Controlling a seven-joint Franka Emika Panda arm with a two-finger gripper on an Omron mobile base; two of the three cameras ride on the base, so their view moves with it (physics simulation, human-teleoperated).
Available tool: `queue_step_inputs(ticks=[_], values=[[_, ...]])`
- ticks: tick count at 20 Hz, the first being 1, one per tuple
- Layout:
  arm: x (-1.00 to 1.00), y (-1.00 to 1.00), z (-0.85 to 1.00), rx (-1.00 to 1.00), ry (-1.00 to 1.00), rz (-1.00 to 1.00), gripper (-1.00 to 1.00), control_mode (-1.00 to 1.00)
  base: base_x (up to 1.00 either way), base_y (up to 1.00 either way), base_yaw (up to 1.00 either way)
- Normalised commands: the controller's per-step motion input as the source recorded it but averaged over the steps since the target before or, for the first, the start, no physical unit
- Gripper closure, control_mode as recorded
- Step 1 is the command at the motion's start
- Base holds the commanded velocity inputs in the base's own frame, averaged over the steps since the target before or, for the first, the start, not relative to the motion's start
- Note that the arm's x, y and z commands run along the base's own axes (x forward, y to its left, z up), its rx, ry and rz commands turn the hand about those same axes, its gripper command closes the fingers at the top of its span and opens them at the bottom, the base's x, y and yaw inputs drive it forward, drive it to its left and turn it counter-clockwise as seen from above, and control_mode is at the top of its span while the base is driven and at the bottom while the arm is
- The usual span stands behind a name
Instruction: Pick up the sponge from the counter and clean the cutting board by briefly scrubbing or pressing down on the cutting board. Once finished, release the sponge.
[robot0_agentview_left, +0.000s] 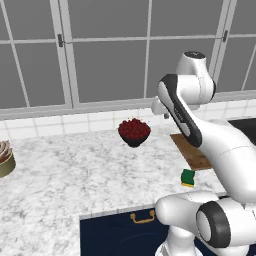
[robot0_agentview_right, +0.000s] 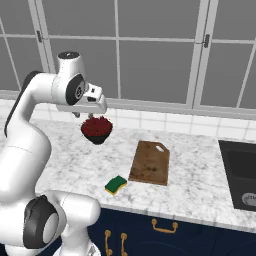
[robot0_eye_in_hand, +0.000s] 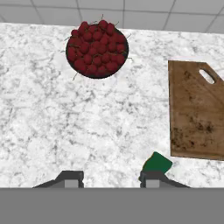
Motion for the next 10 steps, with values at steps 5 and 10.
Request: queue_step_inputs(ticks=[5,10], values=[[-0.06,-0.28,-0.06,0.01,0.00,-0.02,-1.00,-1.00,0.00,0.00,0.00],[-0.03,-0.99,-0.49,0.02,0.14,-0.18,-1.00,-1.00,0.00,0.00,0.00]])
